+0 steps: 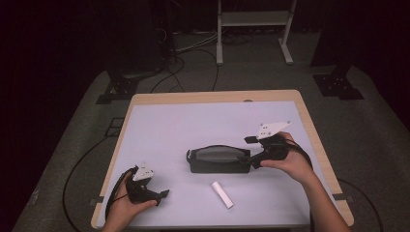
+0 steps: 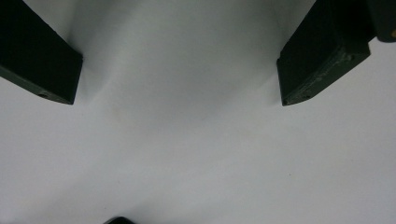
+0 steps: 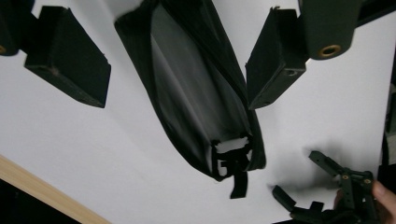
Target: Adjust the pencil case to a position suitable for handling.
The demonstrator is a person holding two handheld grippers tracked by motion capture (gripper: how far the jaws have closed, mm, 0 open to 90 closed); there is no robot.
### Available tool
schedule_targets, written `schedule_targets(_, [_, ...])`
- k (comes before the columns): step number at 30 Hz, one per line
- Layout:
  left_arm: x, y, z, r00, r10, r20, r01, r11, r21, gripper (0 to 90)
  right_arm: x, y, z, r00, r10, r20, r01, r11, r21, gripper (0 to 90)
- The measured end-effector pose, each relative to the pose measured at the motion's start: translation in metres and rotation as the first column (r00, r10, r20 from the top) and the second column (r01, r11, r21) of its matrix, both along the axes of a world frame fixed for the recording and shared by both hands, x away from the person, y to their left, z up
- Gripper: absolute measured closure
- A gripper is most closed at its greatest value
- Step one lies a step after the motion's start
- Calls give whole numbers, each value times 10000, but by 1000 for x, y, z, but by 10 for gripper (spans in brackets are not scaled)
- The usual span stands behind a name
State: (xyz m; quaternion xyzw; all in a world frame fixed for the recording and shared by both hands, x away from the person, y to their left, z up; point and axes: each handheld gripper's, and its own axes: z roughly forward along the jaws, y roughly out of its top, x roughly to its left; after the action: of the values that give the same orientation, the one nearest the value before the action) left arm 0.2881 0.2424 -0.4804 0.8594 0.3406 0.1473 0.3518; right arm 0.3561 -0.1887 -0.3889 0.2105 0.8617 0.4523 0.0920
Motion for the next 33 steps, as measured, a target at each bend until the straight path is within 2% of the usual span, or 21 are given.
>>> schedule_targets(5, [0, 0, 0, 10000, -7, -3, 7, 10000, 17, 0, -6, -16, -7, 9985, -540, -56, 540, 9985, -27, 194])
schedule_targets(10, [0, 0, 0, 10000, -18, 0, 18, 10000, 29, 0, -9, -24, -13, 9967, -804, -79, 804, 9968, -4, 183])
schedule_targets(17, [0, 0, 0, 10000, -13, 0, 13, 10000, 25, 0, -20, -40, -24, 9895, -1444, -103, 1442, 9894, -157, 173])
schedule_targets(19, [0, 0, 0, 10000, -12, 2, 12, 10000, 23, 0, -20, -42, -25, 9891, -1473, -46, 1472, 9890, -162, 173])
schedule_targets(24, [0, 0, 0, 10000, -12, 6, 12, 10000, 29, 0, -28, -53, -33, 9834, -1811, -88, 1808, 9832, -242, 173])
schedule_targets(25, [0, 0, 0, 10000, -9, 15, 9, 10000, 19, 0, -31, -57, -37, 9795, -2012, -145, 2007, 9792, -308, 173])
schedule_targets(33, [0, 0, 0, 10000, -11, 9, 11, 10000, 21, 0, -40, -70, -53, 9695, -2435, -289, 2419, 9690, -494, 173])
